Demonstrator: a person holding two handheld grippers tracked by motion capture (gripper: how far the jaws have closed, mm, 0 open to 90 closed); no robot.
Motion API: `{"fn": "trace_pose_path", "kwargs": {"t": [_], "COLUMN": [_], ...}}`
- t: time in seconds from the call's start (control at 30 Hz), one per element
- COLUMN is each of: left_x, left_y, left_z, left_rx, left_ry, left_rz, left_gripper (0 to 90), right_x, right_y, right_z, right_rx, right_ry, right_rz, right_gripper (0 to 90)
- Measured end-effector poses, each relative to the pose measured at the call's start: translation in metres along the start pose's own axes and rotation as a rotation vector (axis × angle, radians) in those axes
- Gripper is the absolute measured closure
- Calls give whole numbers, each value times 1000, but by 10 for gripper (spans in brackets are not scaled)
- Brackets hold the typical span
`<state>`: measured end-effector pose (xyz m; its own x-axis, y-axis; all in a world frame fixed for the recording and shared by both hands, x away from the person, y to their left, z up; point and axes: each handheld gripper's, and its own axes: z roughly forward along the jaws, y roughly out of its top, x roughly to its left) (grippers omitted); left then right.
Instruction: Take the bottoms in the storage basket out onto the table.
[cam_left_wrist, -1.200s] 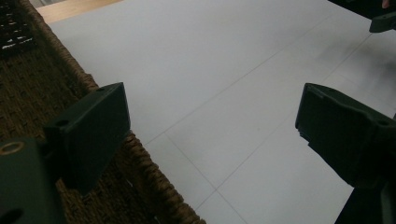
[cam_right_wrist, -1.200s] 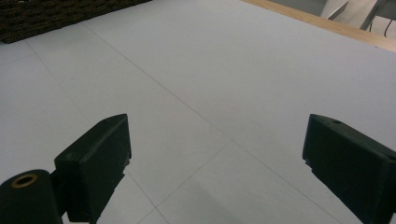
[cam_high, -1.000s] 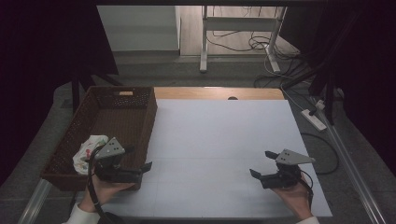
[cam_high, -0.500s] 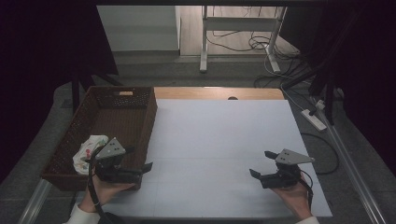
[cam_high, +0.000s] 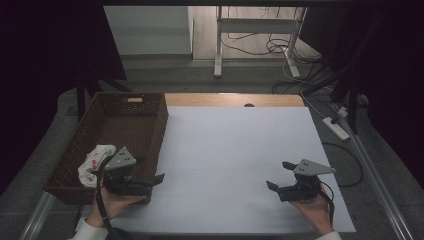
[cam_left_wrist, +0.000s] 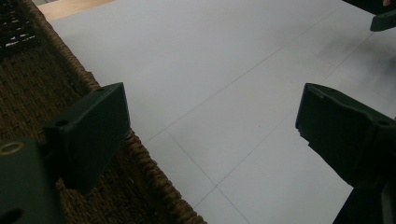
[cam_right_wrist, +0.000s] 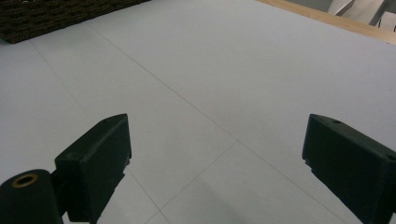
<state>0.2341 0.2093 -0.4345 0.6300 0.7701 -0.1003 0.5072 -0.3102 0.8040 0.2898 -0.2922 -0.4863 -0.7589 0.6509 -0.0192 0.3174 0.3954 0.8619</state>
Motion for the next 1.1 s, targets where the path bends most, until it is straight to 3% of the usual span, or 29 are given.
{"fn": "trace_pose_path", "kwargs": {"t": [0.8, 1.1], "left_x": [15, 24], "left_y": [15, 21], "left_z": [-15, -20], "left_rx": [15, 10], "left_ry": [59, 70], "left_rz": [-5, -23], "left_gripper": [91, 91], "right_x": [1, 1], "right_y": [-1, -2], "right_z": [4, 5], "right_rx": [18, 21], "right_ry": [11, 12], "right_rz": [-8, -5], "right_gripper": [81, 81]}}
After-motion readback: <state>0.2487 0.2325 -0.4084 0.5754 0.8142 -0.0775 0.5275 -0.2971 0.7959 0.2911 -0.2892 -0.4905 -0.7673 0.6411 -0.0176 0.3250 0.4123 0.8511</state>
